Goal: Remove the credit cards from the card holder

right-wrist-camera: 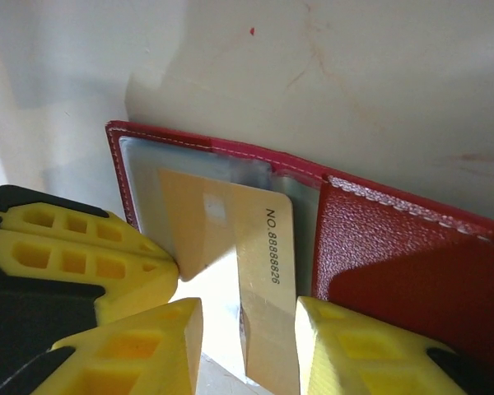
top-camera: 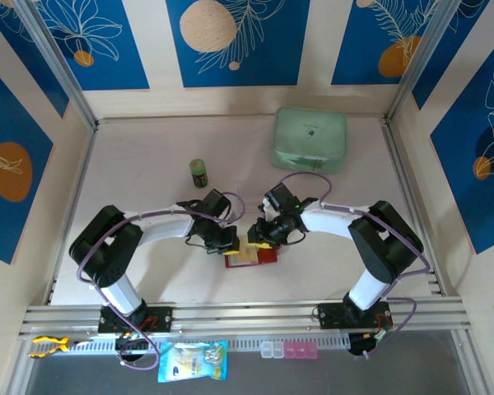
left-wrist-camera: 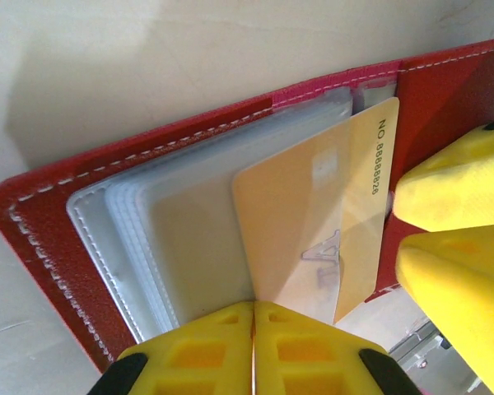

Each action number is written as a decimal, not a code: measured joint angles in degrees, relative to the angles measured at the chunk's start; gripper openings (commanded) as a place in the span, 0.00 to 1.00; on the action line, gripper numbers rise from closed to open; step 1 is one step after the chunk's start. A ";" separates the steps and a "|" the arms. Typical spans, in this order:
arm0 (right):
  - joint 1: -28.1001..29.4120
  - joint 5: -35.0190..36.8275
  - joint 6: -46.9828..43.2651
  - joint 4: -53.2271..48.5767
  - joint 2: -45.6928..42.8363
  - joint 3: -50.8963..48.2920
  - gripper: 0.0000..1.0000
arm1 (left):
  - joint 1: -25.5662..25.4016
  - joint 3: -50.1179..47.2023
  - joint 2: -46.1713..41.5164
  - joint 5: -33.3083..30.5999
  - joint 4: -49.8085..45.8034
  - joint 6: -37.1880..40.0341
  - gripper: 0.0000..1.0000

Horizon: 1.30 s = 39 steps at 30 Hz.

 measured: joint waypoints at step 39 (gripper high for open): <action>-2.62 -6.84 0.35 5.51 0.76 -4.13 0.10 | 0.00 0.00 0.02 -0.02 0.00 0.00 0.08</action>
